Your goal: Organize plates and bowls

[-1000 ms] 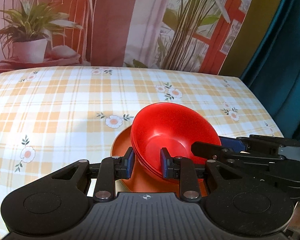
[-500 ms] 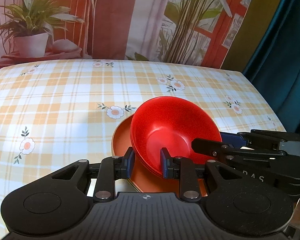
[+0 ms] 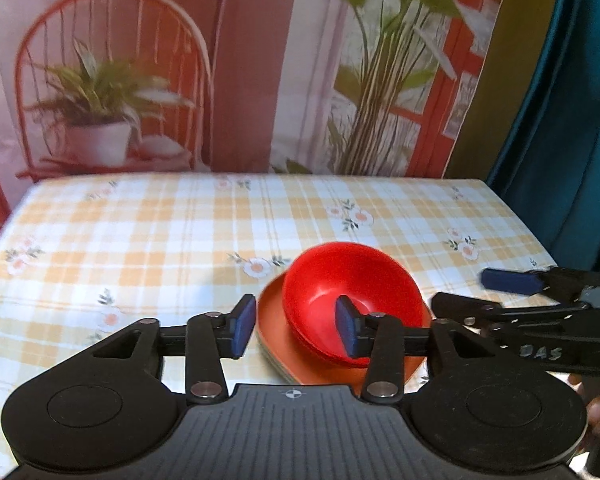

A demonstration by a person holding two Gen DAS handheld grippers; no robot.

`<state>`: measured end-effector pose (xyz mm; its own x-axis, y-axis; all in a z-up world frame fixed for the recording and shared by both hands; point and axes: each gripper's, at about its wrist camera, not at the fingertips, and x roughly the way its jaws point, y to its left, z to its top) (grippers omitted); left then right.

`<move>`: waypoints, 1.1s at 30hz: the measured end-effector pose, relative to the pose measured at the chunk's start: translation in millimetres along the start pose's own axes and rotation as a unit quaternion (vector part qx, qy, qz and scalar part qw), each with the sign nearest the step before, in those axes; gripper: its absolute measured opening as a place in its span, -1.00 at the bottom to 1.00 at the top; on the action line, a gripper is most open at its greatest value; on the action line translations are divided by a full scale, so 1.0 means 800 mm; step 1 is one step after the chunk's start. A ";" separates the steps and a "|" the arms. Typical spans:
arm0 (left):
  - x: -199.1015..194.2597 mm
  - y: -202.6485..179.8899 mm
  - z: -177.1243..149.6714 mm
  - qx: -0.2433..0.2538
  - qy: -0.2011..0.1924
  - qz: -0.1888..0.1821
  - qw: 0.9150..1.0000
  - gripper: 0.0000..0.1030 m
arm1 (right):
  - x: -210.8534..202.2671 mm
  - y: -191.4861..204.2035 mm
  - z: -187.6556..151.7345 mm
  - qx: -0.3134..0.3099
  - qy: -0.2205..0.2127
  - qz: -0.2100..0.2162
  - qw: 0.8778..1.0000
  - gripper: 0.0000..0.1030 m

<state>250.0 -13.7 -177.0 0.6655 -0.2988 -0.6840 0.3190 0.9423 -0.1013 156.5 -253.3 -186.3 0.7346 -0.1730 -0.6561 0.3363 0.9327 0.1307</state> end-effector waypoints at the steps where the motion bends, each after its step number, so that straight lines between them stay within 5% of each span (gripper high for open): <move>1: -0.010 -0.002 0.000 0.004 -0.007 0.005 1.000 0.07 | -0.010 -0.001 0.001 0.000 -0.006 -0.002 1.000 0.51; 3: -0.033 -0.004 -0.001 0.009 -0.024 0.015 1.000 0.31 | -0.031 -0.001 0.004 -0.001 -0.018 -0.007 1.000 0.83; 6: -0.068 -0.008 -0.004 0.015 -0.045 0.028 0.998 0.61 | -0.061 0.001 0.006 -0.005 -0.039 -0.015 0.999 0.99; 13: -0.145 -0.014 -0.011 0.011 -0.087 0.057 0.995 1.00 | -0.125 0.006 0.008 0.008 -0.069 -0.016 0.997 0.99; 28: -0.258 -0.057 -0.041 0.025 -0.144 0.125 0.981 1.00 | -0.239 0.031 -0.012 0.013 -0.125 -0.021 0.992 0.99; 33: -0.288 -0.062 -0.051 0.009 -0.163 0.103 0.981 1.00 | -0.271 0.043 -0.022 -0.003 -0.130 -0.028 0.991 0.99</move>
<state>53.4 14.6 -43.6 0.8964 -0.1372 -0.4215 0.1647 0.9859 0.0294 -1.4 -177.7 -52.9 0.8428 -0.2990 -0.4475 0.3776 0.9210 0.0958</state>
